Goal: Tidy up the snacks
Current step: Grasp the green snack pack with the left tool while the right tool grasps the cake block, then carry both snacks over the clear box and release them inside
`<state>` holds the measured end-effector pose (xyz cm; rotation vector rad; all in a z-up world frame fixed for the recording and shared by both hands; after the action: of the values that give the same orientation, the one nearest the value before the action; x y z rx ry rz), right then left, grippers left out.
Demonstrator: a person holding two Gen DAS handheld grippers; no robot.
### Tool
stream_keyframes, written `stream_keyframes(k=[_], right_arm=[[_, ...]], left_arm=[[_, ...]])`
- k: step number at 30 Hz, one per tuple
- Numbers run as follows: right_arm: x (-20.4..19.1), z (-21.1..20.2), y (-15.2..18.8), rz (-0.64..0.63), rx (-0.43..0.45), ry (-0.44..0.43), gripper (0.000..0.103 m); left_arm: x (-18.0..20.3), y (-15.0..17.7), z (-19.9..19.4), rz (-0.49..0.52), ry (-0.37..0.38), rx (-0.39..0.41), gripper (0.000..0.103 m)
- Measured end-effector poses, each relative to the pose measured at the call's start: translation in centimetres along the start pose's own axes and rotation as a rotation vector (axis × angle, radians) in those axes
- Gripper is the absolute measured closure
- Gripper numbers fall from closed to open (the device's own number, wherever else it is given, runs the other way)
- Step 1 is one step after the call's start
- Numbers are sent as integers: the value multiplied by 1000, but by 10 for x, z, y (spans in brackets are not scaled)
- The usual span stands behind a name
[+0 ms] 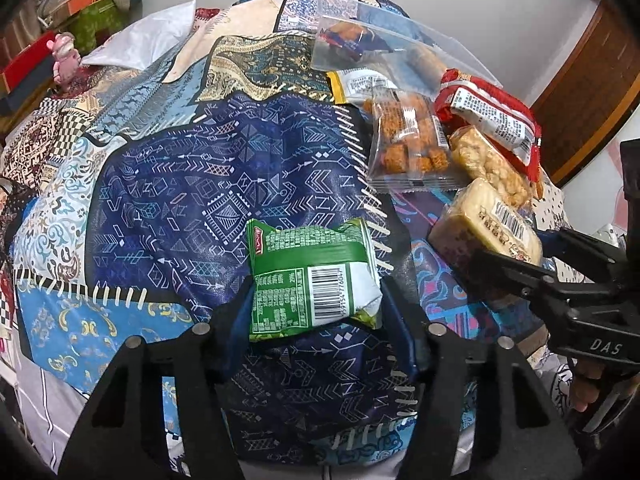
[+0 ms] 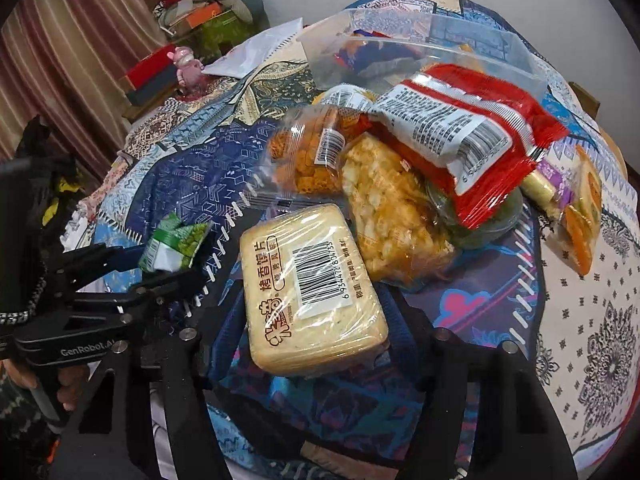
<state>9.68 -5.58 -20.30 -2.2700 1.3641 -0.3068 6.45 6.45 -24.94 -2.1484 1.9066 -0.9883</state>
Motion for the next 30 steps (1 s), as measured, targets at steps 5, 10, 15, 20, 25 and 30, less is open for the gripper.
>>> stream_keyframes(k=[5,10,15,20,25,30], right_arm=[[-3,-7,1,-19,14,-9,47],[-5,-20,-3,-13,45,-35,50],[-1,-40,-13,8,100,-45,51],[4,-64,-26,22,169,-47,51],[20,-86,-50,42,249,-15,51],[47,-99,-76,85,311,32,51]], left_arm=[[3,-3,-7,14,-6,16,50],[7,-13,-19,33,-8,55,51],[13,-28,-31,45,1,101,51],[25,-47,-40,75,10,142,51],[39,-77,-45,101,25,185,51],[55,-112,-47,132,36,223,51]])
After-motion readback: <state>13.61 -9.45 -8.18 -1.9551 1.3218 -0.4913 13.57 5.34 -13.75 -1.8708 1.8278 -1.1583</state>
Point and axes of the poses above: each gripper's, at about its wrist camera, not at the fingertips, and z roughly the way its jaws point, x to its right, y to its underside, the point moved 6 cm from there along z, roughly the way its jaws point, and after that the axes turned 11 degrees about y, right-handed, at the moved point
